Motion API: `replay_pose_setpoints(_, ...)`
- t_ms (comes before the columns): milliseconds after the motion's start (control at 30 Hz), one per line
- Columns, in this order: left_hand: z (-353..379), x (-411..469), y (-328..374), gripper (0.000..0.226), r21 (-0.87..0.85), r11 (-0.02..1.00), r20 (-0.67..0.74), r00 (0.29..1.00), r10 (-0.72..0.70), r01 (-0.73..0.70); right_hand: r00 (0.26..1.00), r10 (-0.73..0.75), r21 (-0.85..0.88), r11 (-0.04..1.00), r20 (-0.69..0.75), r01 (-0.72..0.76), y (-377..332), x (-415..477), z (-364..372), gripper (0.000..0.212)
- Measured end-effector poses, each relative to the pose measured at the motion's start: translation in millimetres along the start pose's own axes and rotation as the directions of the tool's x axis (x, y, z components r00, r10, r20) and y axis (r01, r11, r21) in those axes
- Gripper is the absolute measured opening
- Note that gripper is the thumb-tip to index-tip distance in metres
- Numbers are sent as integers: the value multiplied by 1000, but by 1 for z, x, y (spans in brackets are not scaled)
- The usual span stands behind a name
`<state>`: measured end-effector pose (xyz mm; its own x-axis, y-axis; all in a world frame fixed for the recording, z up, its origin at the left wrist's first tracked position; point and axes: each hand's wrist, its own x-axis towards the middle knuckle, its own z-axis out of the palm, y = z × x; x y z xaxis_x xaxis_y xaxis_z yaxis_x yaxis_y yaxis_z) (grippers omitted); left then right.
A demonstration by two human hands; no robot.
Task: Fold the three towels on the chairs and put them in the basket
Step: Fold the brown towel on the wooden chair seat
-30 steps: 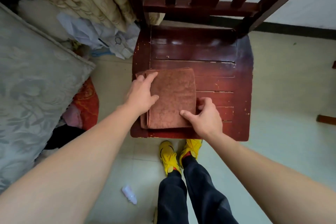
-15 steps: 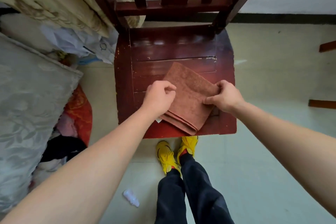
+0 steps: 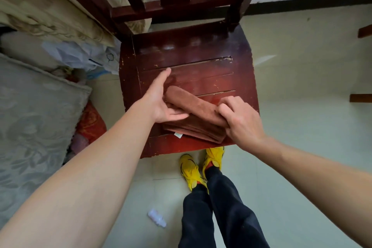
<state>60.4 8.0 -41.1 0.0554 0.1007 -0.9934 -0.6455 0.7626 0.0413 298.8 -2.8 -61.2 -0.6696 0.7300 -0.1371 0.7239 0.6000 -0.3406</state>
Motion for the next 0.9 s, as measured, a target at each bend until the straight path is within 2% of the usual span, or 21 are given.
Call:
replay_pose_setpoints(67, -8, 1, -6, 45, 110, 992, -65, 995, 76, -69, 997, -81, -6, 997, 12, 81, 4, -7, 4, 26)
replay_pose_setpoints(100, -13, 2, -12, 37, 169, 980, -78, 990, 121, -107, 994, -106, -12, 994, 21, 106, 5, -12, 7, 27)
replay_pose_setpoints(233, -35, 2, -45, 43, 388, 874, -119, 924, 363, -293, 985, -159, -43, 986, 60, 162, 0, -31, 12, 24)
replay_pose_setpoints(333, -40, 6, -66, 43, 489, 769, -125, 839, 530, -412, 979, -168, -99, 979, 116, 180, -7, -42, 16, 29)
replay_pose_setpoints(400, -36, 11, -74, 43, 574, 665, -123, 753, 647, -478, 982, -134, -119, 982, 130, 149, -7, -45, 18, 33)
replay_pose_setpoints(467, -30, 11, -78, 42, 714, 489, -83, 634, 769, -500, 986, -100, -122, 986, 135, 117, -7, -45, 18, 35)
replay_pose_setpoints(500, -27, 10, -79, 41, 796, 366, -42, 560, 828, -482, 986, -93, -124, 986, 138, 111, -7, -45, 17, 35)
replay_pose_setpoints(567, -27, 7, -80, 36, 929, 44, 109, 385, 917, -367, 986, -88, -129, 986, 138, 106, -11, -45, 13, 31)
replay_pose_setpoints(600, -28, 5, -80, 30, 947, -112, 210, 317, 925, -300, 988, -80, -126, 987, 129, 96, -14, -45, 9, 27)
replay_pose_setpoints(633, -30, 4, -81, 24, 935, -235, 310, 290, 905, -267, 991, -66, -109, 991, 113, 79, -17, -45, 6, 24)
replay_pose_setpoints(667, -32, 4, -83, 18, 906, -322, 399, 306, 864, -274, 994, -48, -71, 996, 95, 55, -22, -45, 3, 22)
replay_pose_setpoints(733, -35, 4, -87, 10, 852, -403, 514, 387, 766, -333, 995, 1, 70, 998, 101, -8, -34, -46, 1, 18)
replay_pose_setpoints(800, -38, 6, -87, 8, 849, -381, 520, 453, 724, -367, 985, 52, 211, 973, 167, -88, -45, -46, 5, 14)
replay_pose_setpoints(900, -42, 11, -84, 17, 867, -282, 476, 518, 710, -411, 939, 166, 298, 919, 301, -258, -41, -42, 19, 10)
